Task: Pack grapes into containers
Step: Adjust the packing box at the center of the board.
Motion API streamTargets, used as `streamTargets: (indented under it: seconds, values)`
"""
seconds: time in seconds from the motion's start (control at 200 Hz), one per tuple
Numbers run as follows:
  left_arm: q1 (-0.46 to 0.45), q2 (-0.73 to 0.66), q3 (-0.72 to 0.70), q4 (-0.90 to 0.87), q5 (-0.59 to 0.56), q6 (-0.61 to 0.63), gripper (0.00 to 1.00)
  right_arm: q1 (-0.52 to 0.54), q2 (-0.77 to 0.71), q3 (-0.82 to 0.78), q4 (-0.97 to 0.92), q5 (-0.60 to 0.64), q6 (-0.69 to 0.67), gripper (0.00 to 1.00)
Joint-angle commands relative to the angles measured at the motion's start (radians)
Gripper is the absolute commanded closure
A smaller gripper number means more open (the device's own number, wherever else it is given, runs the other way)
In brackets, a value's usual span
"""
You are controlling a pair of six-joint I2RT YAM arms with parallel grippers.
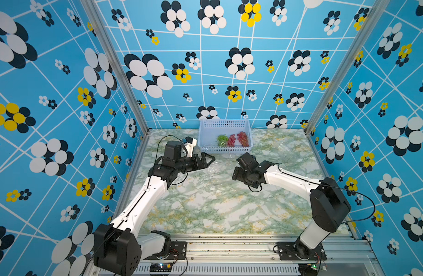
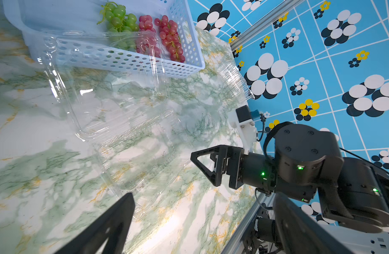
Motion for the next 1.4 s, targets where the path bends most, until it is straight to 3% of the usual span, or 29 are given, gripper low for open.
streamTargets:
  seconds: [0.0,0.275,0.385,0.46,0.675,0.92,0.975,1.195,1.335,1.399]
  values:
    - [0.006,-0.011,-0.018,0.014,0.014,0.001,0.00,0.015,0.026,-0.005,0.109,-0.065,0.114,0.06]
    - [0.006,-0.018,-0.018,0.019,0.024,-0.005,0.00,0.030,0.109,0.020,0.171,-0.096,0.158,0.12]
    - [0.006,-0.022,-0.019,0.018,0.024,-0.004,0.01,0.043,0.142,0.038,0.172,-0.089,0.161,0.22]
    - [0.006,-0.024,-0.018,0.017,0.024,-0.004,0.01,0.045,0.157,0.045,0.160,-0.076,0.154,0.36]
    - [0.005,-0.023,-0.017,0.016,0.024,-0.006,0.01,0.042,0.161,0.060,0.091,0.008,0.089,0.64]
    - [0.006,-0.023,-0.016,0.012,0.022,-0.002,0.01,0.034,0.209,0.173,-0.054,0.068,-0.133,0.79]
    - [0.007,-0.022,-0.014,0.010,0.023,-0.001,0.00,0.027,0.228,0.202,-0.063,0.060,-0.194,0.87]
    - [0.013,-0.004,-0.012,-0.004,0.007,0.013,0.00,0.020,0.351,0.397,-0.155,-0.001,-0.418,0.87]
    - [0.035,0.025,-0.009,-0.008,0.009,0.015,0.00,0.011,0.368,0.450,-0.192,0.005,-0.382,0.84]
    - [0.047,0.036,-0.009,-0.008,0.004,0.019,0.01,0.011,0.364,0.439,-0.158,-0.043,-0.370,0.75]
